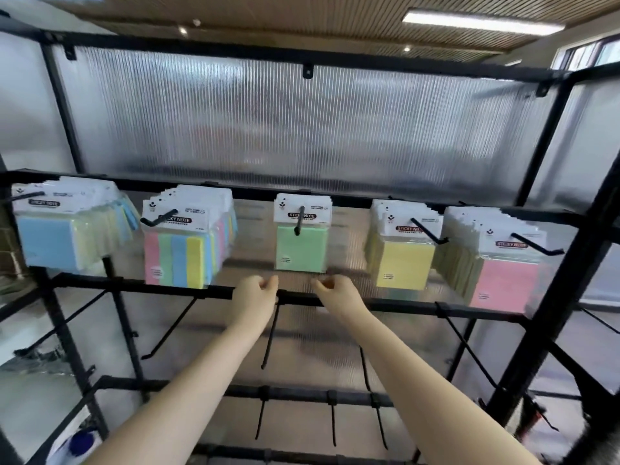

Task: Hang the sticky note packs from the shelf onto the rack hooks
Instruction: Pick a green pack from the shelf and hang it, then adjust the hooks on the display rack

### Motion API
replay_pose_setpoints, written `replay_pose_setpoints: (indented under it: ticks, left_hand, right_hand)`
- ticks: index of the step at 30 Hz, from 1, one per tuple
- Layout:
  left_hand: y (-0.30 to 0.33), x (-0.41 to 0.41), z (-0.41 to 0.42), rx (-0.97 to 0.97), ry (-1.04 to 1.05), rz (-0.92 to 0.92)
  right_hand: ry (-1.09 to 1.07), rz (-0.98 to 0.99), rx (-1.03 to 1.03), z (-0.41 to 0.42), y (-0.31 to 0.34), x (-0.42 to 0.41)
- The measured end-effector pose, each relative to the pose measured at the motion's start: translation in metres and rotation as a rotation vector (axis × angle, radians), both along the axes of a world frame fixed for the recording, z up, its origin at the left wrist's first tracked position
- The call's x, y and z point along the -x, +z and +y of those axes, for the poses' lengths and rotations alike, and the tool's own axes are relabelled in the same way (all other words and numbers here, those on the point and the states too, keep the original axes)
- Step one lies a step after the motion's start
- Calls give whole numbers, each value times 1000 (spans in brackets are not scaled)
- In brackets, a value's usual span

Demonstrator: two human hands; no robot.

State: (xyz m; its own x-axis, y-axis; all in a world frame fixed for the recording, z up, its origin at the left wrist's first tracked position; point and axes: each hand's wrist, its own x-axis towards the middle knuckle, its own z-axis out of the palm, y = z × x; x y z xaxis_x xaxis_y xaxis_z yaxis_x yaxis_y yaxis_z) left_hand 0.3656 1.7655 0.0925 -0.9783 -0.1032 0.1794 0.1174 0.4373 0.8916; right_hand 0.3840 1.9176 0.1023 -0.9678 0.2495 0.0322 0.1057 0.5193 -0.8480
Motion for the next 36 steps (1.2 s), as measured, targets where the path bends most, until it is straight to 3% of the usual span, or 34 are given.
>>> replay_pose_setpoints:
  ticks: [6,15,27,36]
  left_hand:
    - [-20,-33,-31,202,-35,-38]
    - [-28,-58,-116,95,36,-118]
    - [-34,-93,-319,21,236,-138]
    - [-35,-114,-483,208,238,-199]
  right_hand:
    - [103,16,-100,-16,-18,-21]
    - [288,177,-213,-107,-6,-43]
    - [589,317,-254,-325,-9,-54]
    - [699,239,-277,-484,-29,-46]
